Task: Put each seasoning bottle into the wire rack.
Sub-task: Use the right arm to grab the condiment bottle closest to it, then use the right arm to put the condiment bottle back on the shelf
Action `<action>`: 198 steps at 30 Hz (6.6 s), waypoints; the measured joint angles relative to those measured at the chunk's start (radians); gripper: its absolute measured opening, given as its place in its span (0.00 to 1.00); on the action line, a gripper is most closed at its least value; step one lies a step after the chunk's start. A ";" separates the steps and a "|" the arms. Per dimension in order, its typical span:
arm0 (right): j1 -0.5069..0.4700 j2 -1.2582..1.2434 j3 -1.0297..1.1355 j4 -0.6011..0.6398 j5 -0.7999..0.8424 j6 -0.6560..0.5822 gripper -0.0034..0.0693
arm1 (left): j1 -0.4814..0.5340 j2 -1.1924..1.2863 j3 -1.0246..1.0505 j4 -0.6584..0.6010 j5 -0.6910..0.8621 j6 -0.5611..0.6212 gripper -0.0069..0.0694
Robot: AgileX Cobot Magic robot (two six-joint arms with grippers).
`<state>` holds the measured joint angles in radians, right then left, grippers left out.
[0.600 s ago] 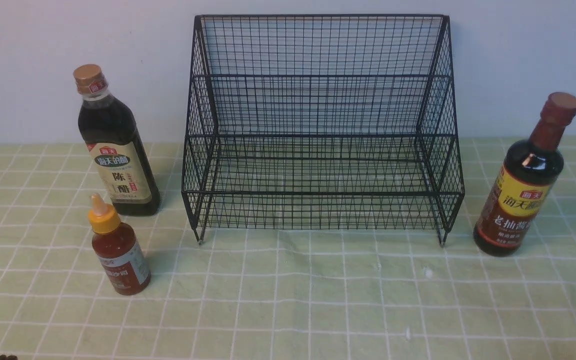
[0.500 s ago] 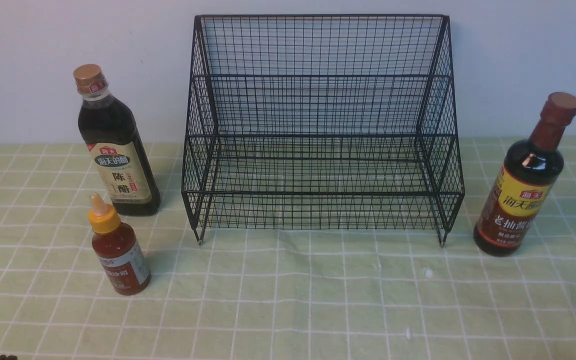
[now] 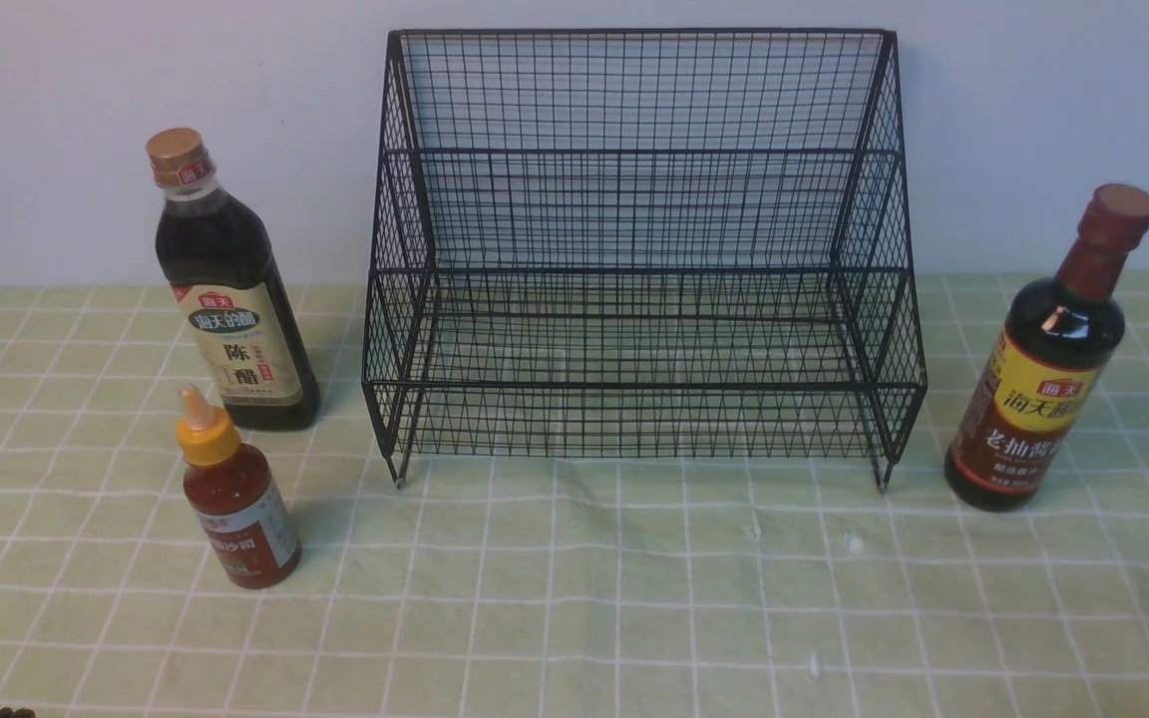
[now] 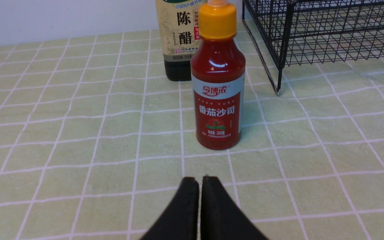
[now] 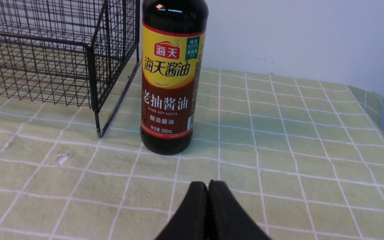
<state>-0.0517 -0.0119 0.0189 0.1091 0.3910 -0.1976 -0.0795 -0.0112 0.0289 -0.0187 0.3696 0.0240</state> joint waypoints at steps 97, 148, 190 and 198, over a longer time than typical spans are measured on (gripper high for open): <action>0.051 1.519 -1.100 0.419 0.055 -0.452 0.79 | 0.000 0.000 -0.001 0.000 0.004 0.000 0.08; 0.235 1.800 -1.867 0.566 0.284 -0.525 0.41 | 0.000 0.000 -0.001 0.000 0.004 0.000 0.08; 0.235 1.809 -1.878 0.319 0.526 -0.245 0.72 | 0.000 0.000 -0.001 0.000 0.005 0.000 0.08; 0.235 1.539 -1.878 0.144 0.635 0.069 0.46 | 0.000 0.000 -0.001 0.000 0.005 0.000 0.08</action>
<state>0.1835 1.5270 -1.8595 0.2528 1.0265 -0.1288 -0.0795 -0.0112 0.0280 -0.0187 0.3742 0.0240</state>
